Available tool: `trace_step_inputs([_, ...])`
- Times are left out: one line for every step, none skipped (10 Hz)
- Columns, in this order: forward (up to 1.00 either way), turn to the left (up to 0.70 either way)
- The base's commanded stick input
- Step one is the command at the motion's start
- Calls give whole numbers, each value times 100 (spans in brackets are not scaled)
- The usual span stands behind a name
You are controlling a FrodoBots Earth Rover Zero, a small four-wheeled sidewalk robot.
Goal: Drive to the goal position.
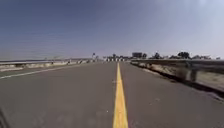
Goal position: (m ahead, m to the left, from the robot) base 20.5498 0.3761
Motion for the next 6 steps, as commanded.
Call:
trace_step_inputs([50, 0])
trace_step_inputs([50, 0])
trace_step_inputs([50, 0])
trace_step_inputs([50, 0])
trace_step_inputs([50, 0])
trace_step_inputs([50, 0])
